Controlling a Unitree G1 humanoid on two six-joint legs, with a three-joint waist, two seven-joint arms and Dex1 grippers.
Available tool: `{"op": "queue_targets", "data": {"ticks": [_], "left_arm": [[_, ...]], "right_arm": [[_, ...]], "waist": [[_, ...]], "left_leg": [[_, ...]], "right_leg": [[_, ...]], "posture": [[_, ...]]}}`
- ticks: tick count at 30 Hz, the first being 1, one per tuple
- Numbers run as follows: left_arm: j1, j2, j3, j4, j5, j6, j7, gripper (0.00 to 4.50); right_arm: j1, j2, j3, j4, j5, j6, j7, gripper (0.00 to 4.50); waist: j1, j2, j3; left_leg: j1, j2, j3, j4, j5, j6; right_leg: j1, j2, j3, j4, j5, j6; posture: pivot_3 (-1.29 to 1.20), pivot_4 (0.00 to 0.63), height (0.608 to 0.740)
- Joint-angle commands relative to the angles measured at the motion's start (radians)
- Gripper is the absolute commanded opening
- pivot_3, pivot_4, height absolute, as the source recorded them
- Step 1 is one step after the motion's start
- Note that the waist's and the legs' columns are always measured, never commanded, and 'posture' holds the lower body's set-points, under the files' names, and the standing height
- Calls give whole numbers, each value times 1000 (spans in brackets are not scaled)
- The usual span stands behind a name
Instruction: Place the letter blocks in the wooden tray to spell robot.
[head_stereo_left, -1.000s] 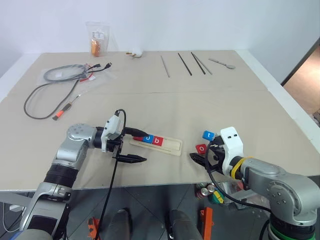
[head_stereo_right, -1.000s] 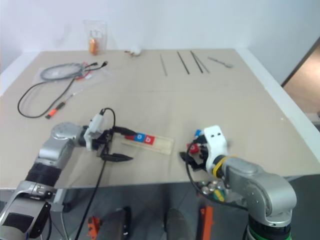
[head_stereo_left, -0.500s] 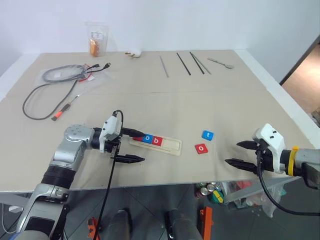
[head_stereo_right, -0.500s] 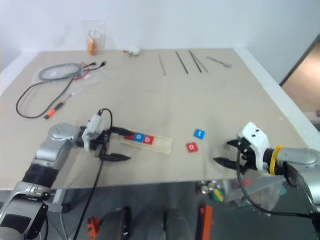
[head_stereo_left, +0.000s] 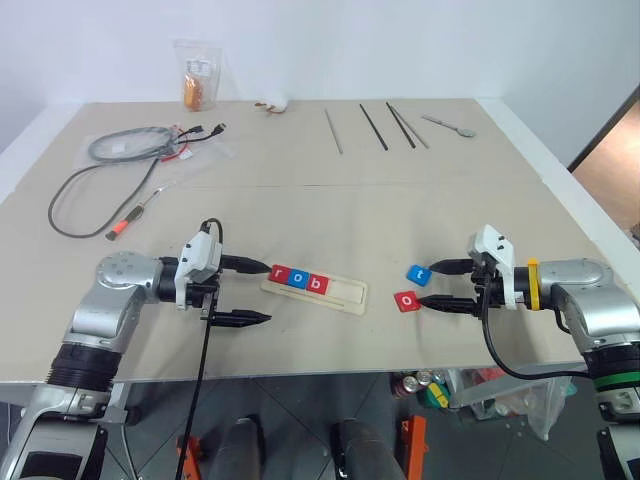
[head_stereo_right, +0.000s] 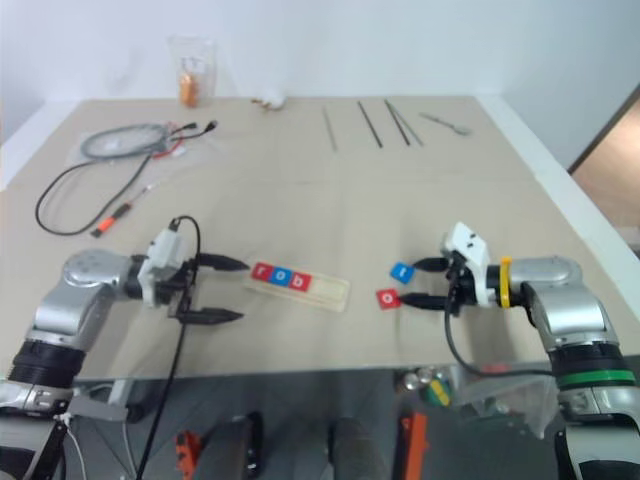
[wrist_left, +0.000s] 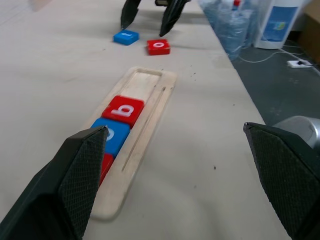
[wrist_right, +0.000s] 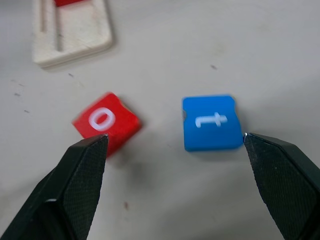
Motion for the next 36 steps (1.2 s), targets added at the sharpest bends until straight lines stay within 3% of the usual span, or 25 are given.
{"op": "queue_targets", "data": {"ticks": [1, 8, 14, 19, 36], "left_arm": [[28, 43, 58, -95, -41, 40, 28, 4500], [50, 59, 63, -131, -53, 63, 45, 4500], [36, 54, 52, -121, -53, 65, 44, 4500], [22, 46, 41, -107, -49, 61, 41, 4500], [29, 58, 50, -115, -53, 61, 39, 4500]], "right_arm": [[-21, -23, -12, 16, 8, -36, 74, 4460], [-14, -63, -56, 41, 20, -46, 95, 4460], [103, -76, -44, -105, 44, -12, 122, 4460], [118, -53, -41, -123, 48, 9, 106, 4460], [-28, 62, 55, 30, -24, -47, 120, 4460]], "waist": [[0, 0, 0], [-2, 0, 0], [-2, 0, 0], [-1, 0, 0], [-5, 0, 0]], "left_leg": [[0, 0, 0, 0, 0, 0], [1, 0, 0, 1, 0, 0], [1, 0, 1, 1, 0, 0], [1, 0, 0, 1, 0, 0], [3, 0, 1, 3, 0, 0]], "right_leg": [[0, 0, 0, 0, 0, 0], [0, 0, 0, 0, 2, -2], [0, 0, 0, 0, 2, -2], [0, 0, 0, 1, 1, -1], [1, 0, 2, 1, 4, -3]], "posture": [[0, 150, 740], [0, 150, 740], [0, 150, 740], [0, 150, 740], [0, 150, 740]]}}
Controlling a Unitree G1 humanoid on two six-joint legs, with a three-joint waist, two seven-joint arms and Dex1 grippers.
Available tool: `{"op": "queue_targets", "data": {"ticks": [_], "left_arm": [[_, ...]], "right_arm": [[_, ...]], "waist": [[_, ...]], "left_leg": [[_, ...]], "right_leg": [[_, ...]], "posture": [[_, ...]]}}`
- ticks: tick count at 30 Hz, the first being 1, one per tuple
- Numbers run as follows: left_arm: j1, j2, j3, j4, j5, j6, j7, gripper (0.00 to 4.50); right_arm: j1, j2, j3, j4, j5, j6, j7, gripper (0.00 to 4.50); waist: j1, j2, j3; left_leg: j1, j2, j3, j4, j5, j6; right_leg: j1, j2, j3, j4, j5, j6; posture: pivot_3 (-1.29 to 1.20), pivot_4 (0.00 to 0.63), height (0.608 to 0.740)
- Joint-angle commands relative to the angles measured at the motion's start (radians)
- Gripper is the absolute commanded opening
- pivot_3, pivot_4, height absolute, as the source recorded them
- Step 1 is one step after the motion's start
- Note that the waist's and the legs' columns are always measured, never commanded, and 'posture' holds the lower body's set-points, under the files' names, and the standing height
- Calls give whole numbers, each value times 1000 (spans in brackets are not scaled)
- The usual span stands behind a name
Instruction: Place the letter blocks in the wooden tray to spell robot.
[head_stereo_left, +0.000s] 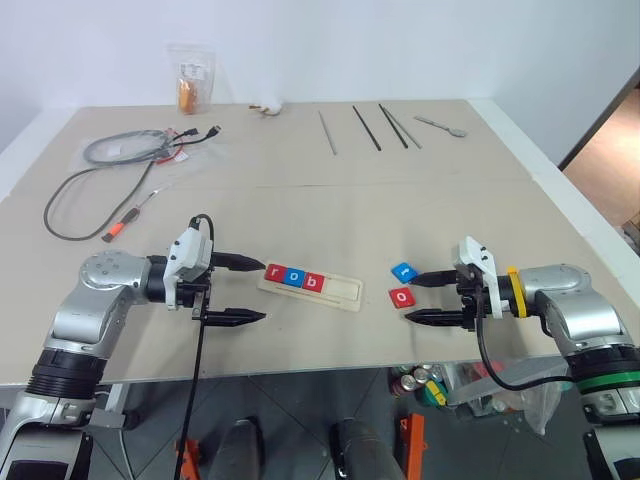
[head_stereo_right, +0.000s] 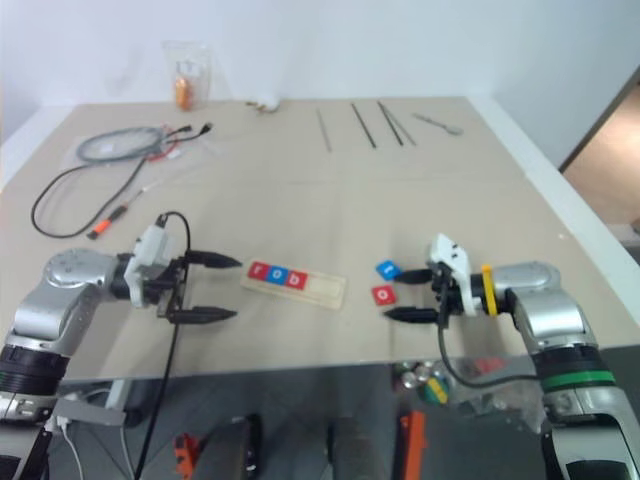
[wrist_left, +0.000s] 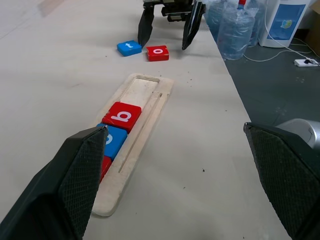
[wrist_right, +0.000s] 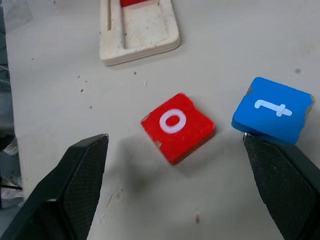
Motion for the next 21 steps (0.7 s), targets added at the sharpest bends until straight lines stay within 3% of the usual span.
{"op": "queue_targets", "data": {"ticks": [1, 21], "left_arm": [[-2, 15, 21, -28, -15, 0, 4, 4500], [-2, 17, 31, -45, -35, 19, 24, 4500]], "right_arm": [[-40, 15, 29, 44, -25, -39, 34, 4460], [-144, 73, 84, 170, -97, -143, 99, 4460]], "waist": [[0, 0, 0], [-10, -1, -1]], "left_leg": [[0, 0, 0, 0, 0, 0], [8, 0, 0, 0, 0, 0]], "right_leg": [[0, 0, 0, 0, 0, 0], [2, 3, 5, 2, 3, -3]], "posture": [[0, 150, 740], [0, 150, 740]]}}
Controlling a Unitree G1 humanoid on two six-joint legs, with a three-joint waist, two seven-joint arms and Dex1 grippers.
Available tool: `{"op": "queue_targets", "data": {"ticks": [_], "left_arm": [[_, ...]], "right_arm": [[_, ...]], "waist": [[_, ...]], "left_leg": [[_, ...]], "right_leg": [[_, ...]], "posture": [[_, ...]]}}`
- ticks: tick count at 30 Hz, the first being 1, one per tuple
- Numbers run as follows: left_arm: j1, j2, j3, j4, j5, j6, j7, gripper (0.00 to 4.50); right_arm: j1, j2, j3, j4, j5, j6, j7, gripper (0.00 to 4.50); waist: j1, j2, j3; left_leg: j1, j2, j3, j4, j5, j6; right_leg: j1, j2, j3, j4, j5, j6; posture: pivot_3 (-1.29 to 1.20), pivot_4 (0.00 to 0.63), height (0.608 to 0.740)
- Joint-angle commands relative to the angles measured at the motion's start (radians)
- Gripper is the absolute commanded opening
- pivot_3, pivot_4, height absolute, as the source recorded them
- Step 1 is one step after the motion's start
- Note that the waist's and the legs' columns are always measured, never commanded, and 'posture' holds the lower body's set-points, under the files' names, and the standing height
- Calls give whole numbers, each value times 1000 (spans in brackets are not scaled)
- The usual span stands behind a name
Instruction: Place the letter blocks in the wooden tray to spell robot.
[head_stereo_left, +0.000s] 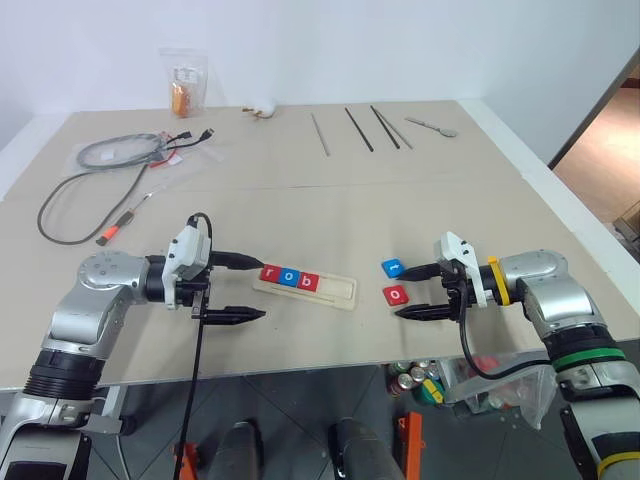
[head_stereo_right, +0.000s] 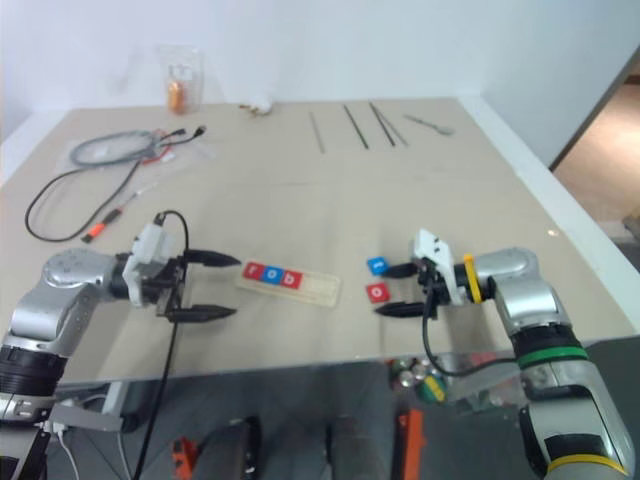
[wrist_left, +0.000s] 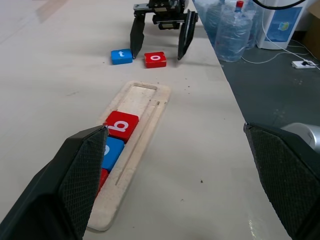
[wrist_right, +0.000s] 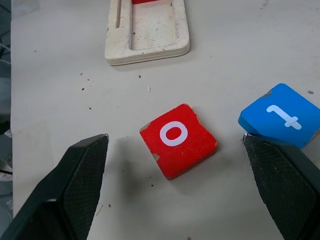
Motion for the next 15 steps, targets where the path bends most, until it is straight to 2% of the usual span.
{"op": "queue_targets", "data": {"ticks": [1, 5, 6, 7, 9, 15], "left_arm": [[-6, 12, 27, -37, -18, 3, 8, 4500], [-7, 13, 28, -37, -20, 4, 11, 4500], [-7, 13, 28, -36, -20, 5, 12, 4500], [-8, 12, 27, -37, -20, 5, 12, 4500], [-9, 11, 27, -36, -20, 5, 14, 4500], [-12, 9, 26, -34, -19, 3, 18, 4500]], "right_arm": [[-14, 6, 12, 18, -15, -27, 25, 4460], [-12, 7, 8, 22, -16, -34, 28, 4460], [-12, 11, 7, 21, -15, -35, 25, 4215], [-12, 16, 7, 19, -14, -35, 23, 4215], [-10, 25, 9, 11, -12, -39, 22, 3905], [-19, 36, 7, 3, -14, -45, 12, 3905]], "waist": [[0, 0, 0], [0, 0, 0], [0, 0, 0], [0, 0, 0], [0, 0, 0], [-6, 0, 0]], "left_leg": [[0, 0, 0, 0, 0, 0], [0, 0, 0, 0, 0, 0], [0, 0, 0, 0, 0, 0], [0, 0, 0, 0, 0, 0], [0, 0, 0, 0, 0, 0], [0, 1, 0, -1, 0, 0]], "right_leg": [[0, 0, 0, 0, 0, 0], [0, 0, 0, 0, 0, 0], [0, 0, 0, 0, 0, 0], [0, 0, 0, 0, 0, 0], [0, 0, 0, 0, 0, 0], [0, 1, 1, 0, 0, 0]], "posture": [[0, 150, 740], [0, 150, 740], [0, 150, 740], [0, 150, 740], [0, 150, 740], [0, 150, 740]]}}
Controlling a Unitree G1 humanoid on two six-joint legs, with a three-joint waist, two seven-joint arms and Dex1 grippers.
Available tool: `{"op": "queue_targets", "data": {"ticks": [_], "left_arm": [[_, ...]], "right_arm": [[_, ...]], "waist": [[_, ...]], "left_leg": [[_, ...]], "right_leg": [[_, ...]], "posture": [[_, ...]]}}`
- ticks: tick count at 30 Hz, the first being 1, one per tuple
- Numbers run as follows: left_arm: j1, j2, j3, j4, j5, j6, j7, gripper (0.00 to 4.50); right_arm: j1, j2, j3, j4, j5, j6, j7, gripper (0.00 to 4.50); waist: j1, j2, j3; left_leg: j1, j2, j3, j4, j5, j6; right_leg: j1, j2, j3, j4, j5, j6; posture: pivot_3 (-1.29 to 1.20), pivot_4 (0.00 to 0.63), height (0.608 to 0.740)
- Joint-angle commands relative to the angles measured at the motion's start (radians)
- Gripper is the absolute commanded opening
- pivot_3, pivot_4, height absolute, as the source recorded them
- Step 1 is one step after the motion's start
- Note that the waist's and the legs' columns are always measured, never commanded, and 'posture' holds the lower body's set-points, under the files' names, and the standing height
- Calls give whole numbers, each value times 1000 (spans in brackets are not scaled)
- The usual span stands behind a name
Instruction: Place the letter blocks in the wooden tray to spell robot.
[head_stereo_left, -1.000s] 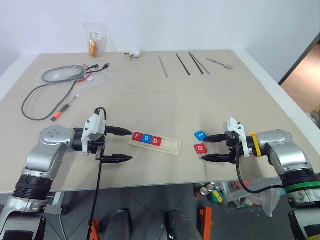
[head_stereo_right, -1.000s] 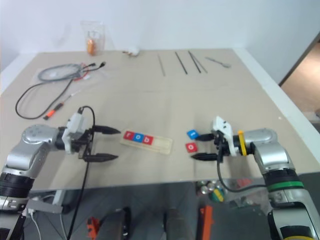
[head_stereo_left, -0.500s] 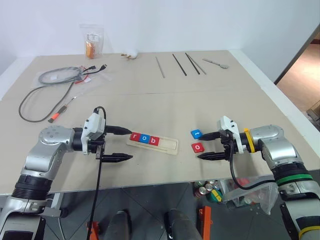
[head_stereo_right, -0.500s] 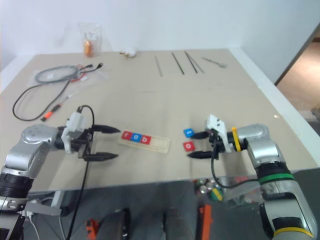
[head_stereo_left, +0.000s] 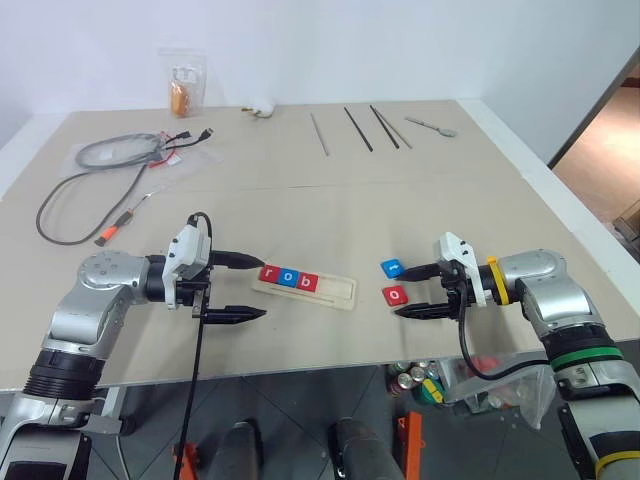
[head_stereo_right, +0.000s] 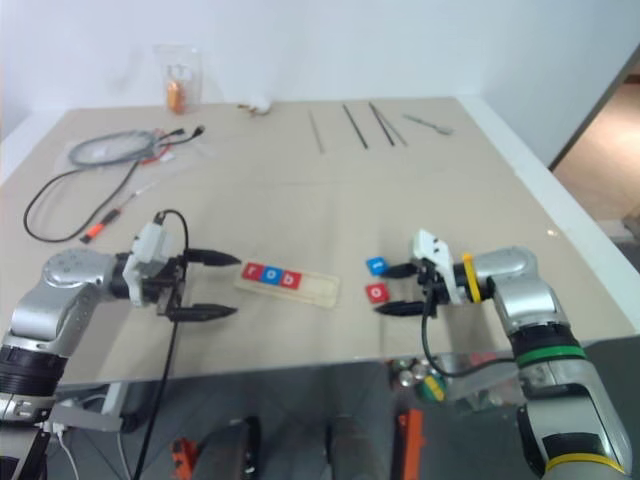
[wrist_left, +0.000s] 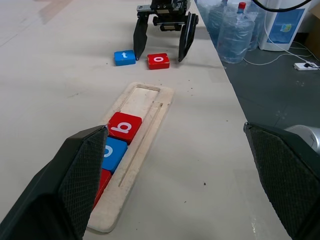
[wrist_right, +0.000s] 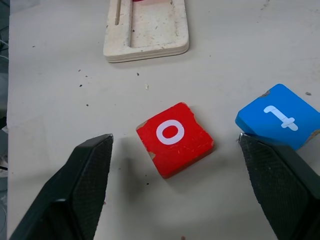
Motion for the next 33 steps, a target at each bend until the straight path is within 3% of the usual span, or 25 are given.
{"op": "queue_targets", "data": {"ticks": [1, 19, 22, 25, 26, 33], "left_arm": [[-12, 9, 27, -28, -15, -2, 9, 4500], [-25, 4, 14, -13, -13, -7, 9, 4500], [-31, 4, 13, -9, -13, -8, 6, 4500], [-30, 5, 13, -9, -12, -9, 4, 4500], [-32, 4, 12, -9, -12, -8, 4, 4500], [-30, 2, 10, -10, -11, -9, 5, 4500]], "right_arm": [[-13, 24, 9, -19, -3, -11, 4, 3905], [81, -20, 26, -150, -61, -80, -22, 3905], [74, -13, 12, -131, -46, -66, -26, 3290], [65, -6, 0, -116, -34, -62, -33, 2142], [51, -2, -4, -98, -37, -64, -45, 1958], [22, -7, -31, -105, -5, -50, -50, 1958]], "waist": [[-4, 0, 0], [-9, -1, 0], [-9, -1, 0], [-8, -1, 0], [-8, -1, 0], [-9, -1, 0]], "left_leg": [[0, 0, 0, 0, 0, 0], [0, 0, 0, -1, 0, 0], [0, 0, 0, -1, 0, 0], [0, 0, 0, -1, 0, 0], [0, 0, 0, -1, 0, 0], [0, 0, 0, -1, 0, 0]], "right_leg": [[0, 0, 0, 0, 0, 0], [0, 0, 1, 0, -2, 1], [0, 0, 1, 0, -1, 1], [0, 0, 1, 0, -1, 1], [0, 0, 1, 0, -2, 1], [0, 0, 2, 0, -1, 1]], "posture": [[0, 150, 740], [0, 150, 740], [0, 150, 740], [0, 150, 740], [0, 150, 740], [0, 150, 740]]}}
